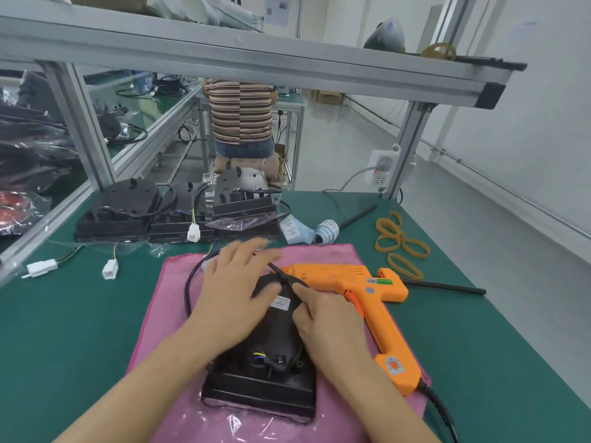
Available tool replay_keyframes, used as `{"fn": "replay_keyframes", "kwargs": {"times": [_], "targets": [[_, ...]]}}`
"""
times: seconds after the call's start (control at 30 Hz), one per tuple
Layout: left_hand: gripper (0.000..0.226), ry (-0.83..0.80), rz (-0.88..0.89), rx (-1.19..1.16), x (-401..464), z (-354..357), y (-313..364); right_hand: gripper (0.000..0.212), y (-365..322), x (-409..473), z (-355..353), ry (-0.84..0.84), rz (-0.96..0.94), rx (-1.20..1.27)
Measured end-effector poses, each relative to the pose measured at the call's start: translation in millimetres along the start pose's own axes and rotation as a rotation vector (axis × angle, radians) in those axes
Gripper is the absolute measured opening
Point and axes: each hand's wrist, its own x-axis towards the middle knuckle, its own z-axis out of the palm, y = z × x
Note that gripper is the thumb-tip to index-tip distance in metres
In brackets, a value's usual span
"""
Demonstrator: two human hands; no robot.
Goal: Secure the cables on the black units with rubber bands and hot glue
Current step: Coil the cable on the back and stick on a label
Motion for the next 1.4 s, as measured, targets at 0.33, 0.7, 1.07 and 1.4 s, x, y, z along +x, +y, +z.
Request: {"fn": "replay_keyframes", "kwargs": {"times": [0.33, 0.7, 1.07, 1.4], "targets": [[0.019, 0.06, 0.171, -0.03, 34.0, 28.0, -38.3, 0.038, 12.4, -9.8, 1.9, -0.055, 0.252, 0.374], [0.011, 0.223, 0.038, -0.261, 15.0, 27.9, -36.1, 0.042, 17.9, 3.2, -10.2, -0.318, 0.434, 0.473], [0.009, 0.442, 0.077, -0.119, 6.1, 7.8, -29.5, 0.037, 4.9, 1.7, -1.4, -0.359, 0.498, 1.175], [0.021, 0.307, -0.182, -0.491, 15.0, -42.9, -35.1, 0.056, -3.8, 37.5, 6.2, 0.138, 0.319, 1.369]]}}
